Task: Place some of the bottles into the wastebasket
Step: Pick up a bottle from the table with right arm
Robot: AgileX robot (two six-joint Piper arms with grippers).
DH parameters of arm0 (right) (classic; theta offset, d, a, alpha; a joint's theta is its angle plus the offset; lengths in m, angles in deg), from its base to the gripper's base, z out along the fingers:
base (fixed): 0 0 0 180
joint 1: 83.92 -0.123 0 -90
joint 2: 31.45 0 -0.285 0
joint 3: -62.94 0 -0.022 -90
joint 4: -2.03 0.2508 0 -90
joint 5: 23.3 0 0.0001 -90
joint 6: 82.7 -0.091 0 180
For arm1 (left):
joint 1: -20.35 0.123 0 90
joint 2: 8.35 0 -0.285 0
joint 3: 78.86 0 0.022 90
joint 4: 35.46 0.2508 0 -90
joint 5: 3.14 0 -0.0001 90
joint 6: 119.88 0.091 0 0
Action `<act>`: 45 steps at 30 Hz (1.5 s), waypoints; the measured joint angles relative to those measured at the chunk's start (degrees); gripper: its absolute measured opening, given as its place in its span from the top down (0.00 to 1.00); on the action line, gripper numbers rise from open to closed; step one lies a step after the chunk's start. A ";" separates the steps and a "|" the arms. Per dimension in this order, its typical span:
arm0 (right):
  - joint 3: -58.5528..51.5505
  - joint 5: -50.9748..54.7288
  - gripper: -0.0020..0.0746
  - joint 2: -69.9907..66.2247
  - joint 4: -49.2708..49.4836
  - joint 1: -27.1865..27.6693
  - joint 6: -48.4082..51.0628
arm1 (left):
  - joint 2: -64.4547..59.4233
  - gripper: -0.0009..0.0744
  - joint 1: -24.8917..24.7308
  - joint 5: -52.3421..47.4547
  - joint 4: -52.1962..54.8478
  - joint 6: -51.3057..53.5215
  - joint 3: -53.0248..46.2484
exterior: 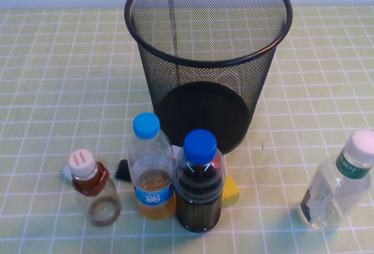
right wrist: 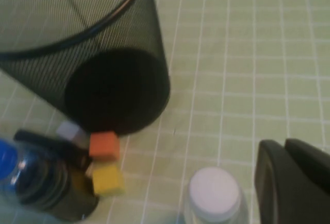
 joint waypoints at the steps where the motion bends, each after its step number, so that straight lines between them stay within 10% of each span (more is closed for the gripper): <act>1: 2.43 3.50 0.98 -2.15 0.00 -1.32 0.46 | 0.00 0.99 0.00 0.00 0.00 0.00 0.00; 7: 11.31 14.28 0.84 -13.80 -10.58 -12.15 -3.72 | 0.00 0.99 0.00 0.00 0.00 0.00 0.00; 14: 11.19 14.28 0.12 -18.35 -18.30 -20.00 -9.76 | 0.00 0.99 0.00 0.00 0.00 0.00 0.00; 45: -0.17 8.72 0.12 -19.35 -19.24 -19.00 -10.07 | 0.00 0.99 0.00 0.00 0.00 0.00 0.00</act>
